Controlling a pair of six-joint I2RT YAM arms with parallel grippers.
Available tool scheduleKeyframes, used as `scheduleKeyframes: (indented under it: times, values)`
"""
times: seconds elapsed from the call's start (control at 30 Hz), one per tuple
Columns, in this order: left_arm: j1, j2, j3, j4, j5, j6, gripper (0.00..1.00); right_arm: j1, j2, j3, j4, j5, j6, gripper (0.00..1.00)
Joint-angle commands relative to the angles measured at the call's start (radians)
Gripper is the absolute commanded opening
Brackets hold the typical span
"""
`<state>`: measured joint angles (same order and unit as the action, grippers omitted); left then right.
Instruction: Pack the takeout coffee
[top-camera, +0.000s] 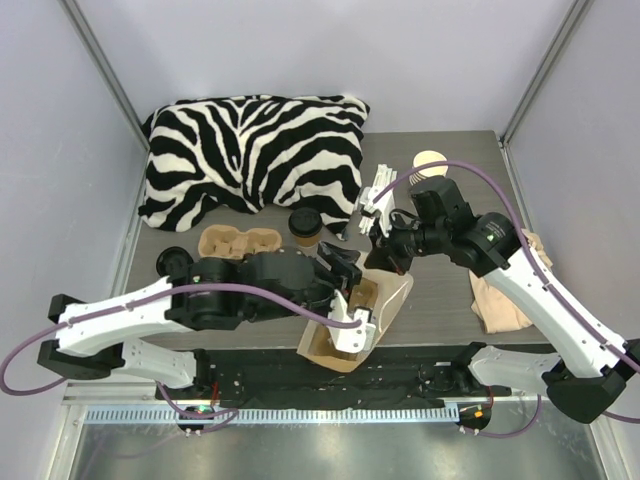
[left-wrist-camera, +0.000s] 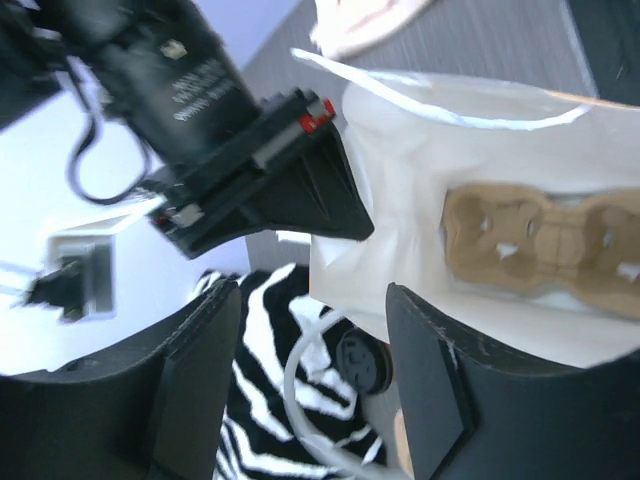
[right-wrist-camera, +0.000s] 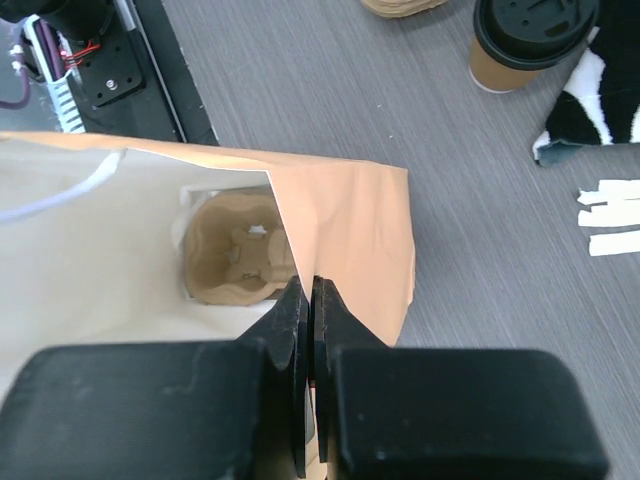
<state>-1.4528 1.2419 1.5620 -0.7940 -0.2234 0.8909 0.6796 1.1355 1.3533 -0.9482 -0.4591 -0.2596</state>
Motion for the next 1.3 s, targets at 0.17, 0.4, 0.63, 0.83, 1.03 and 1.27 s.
scheduleKeyframes:
  times: [0.17, 0.4, 0.63, 0.83, 1.03, 1.27]
  values:
    - [0.000, -0.102, 0.073, 0.179, 0.112, -0.305, 0.78, 0.008, -0.095, -0.010, 0.084, 0.066, 0.005, 0.01]
    - [0.285, -0.133, 0.086, 0.214, 0.140, -0.669, 0.88, 0.008, -0.117, 0.038, 0.016, 0.054, 0.006, 0.01]
    - [0.520, -0.240, -0.107, 0.202, 0.220, -0.870, 0.91, 0.009, -0.079, 0.087, -0.053, 0.140, 0.091, 0.01]
    - [0.643, -0.326, -0.288, 0.185, 0.352, -0.960, 0.90, 0.009, -0.042, 0.110, -0.133, 0.198, 0.125, 0.01]
    - [0.663, -0.387, -0.404, 0.180, 0.381, -0.945, 0.90, 0.009, 0.001, 0.159, -0.123, 0.284, 0.123, 0.01]
    - [0.667, -0.384, -0.459, 0.199, 0.352, -0.912, 0.90, 0.009, 0.020, 0.245, -0.115, 0.306, 0.047, 0.01]
